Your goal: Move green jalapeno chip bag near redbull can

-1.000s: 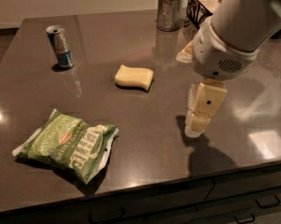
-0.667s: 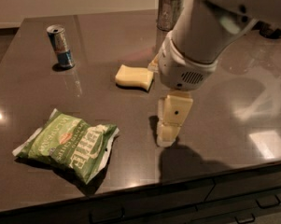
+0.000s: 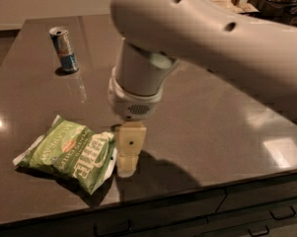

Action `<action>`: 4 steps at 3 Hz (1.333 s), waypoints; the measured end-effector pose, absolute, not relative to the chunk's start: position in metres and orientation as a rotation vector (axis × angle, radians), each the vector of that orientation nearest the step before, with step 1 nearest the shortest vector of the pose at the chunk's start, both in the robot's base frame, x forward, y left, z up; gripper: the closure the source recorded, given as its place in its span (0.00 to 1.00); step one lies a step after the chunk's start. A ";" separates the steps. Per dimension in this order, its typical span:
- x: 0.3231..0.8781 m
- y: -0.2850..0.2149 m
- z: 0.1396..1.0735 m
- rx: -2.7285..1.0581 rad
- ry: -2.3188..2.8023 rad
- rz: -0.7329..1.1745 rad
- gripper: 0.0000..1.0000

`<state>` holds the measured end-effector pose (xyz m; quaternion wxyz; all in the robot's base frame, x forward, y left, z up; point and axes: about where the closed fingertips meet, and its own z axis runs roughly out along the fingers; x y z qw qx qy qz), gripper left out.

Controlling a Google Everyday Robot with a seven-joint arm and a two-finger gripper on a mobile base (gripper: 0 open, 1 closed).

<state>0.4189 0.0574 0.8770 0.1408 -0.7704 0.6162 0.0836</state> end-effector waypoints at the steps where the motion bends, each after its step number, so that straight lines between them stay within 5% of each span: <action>1: 0.413 0.089 0.862 -2.292 1.724 0.259 0.00; 2: 0.408 0.107 0.852 -2.343 1.700 0.272 0.13; 4: 0.408 0.125 0.848 -2.393 1.690 0.271 0.60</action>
Offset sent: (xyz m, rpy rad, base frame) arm -0.0161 0.0734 -0.0423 -0.0556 0.0681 0.1467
